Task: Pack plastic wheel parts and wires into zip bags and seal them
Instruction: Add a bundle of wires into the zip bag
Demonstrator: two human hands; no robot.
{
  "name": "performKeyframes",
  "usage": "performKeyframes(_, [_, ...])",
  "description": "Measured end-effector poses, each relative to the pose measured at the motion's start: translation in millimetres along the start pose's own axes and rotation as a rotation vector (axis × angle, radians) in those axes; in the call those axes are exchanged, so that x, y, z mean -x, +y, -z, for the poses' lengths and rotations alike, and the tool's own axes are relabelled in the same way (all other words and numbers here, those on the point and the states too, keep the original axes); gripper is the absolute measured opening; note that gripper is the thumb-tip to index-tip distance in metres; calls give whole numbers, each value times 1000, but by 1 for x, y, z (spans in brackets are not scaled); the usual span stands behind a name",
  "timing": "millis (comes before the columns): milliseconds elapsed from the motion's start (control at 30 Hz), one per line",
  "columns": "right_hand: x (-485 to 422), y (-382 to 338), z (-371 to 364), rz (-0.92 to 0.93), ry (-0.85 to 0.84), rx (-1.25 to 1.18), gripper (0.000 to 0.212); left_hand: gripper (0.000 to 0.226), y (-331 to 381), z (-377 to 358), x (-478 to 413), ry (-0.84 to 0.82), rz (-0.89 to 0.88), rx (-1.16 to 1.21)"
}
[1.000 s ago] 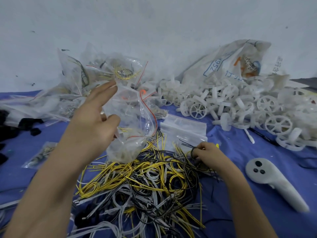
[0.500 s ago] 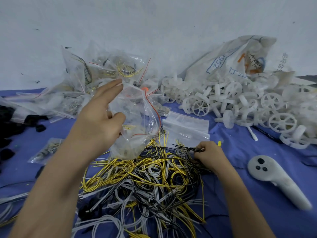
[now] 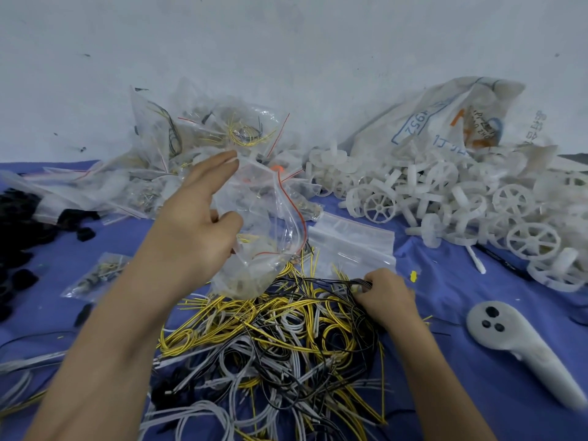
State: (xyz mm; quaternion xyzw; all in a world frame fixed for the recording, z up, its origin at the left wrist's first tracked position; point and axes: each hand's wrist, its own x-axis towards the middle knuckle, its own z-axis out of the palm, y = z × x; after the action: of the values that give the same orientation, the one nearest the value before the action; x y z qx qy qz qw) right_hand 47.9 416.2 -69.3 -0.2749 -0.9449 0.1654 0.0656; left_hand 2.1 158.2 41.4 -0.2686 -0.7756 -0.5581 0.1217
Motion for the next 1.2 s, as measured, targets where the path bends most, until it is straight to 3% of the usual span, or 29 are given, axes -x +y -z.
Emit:
performKeyframes(167, [0, 5, 6, -40, 15, -129, 35, 62, -1, 2, -1, 6, 2, 4])
performKeyframes(333, [4, 11, 27, -37, 376, -673, 38, 61, 0, -1, 0, -15, -6, 2])
performKeyframes(400, [8, 11, 36, -2, 391, -942, 36, 60, 1, -1, 0, -20, -13, 6])
performKeyframes(467, [12, 7, 44, 96, 261, -1212, 32, 61, 0, -1, 0, -20, -7, 13])
performKeyframes(567, [20, -3, 53, 291, -192, -1789, 32, 62, -2, -1, -1, -21, -4, 16])
performKeyframes(633, [22, -6, 52, 346, -394, -1940, 41, 62, -2, 0, -2, -18, -2, 15])
performKeyframes(733, [18, -5, 39, 230, -334, -1678, 38, 62, -2, 0, -2, -15, -3, 7])
performKeyframes(833, [12, -1, 26, 167, -52, -880, 26, 62, -1, -1, -1, -15, -4, 5])
performKeyframes(900, [10, 4, 20, 149, 3, -581, 27, 62, -1, -1, 0, -19, -2, 8])
performKeyframes(1000, [9, 9, 17, 166, -14, -355, 14, 62, -1, 0, 0, -20, -1, 13])
performKeyframes(1100, [3, 16, 22, 81, 68, -155, 30, 61, -2, 1, -1, -23, -8, 11])
performKeyframes(1133, [3, 17, 24, 63, 132, -195, 29, 61, -2, 1, -1, -22, -10, 10])
performKeyframes(1200, [3, 15, 30, 51, 292, -526, 20, 61, -2, 1, -1, -18, -10, 13])
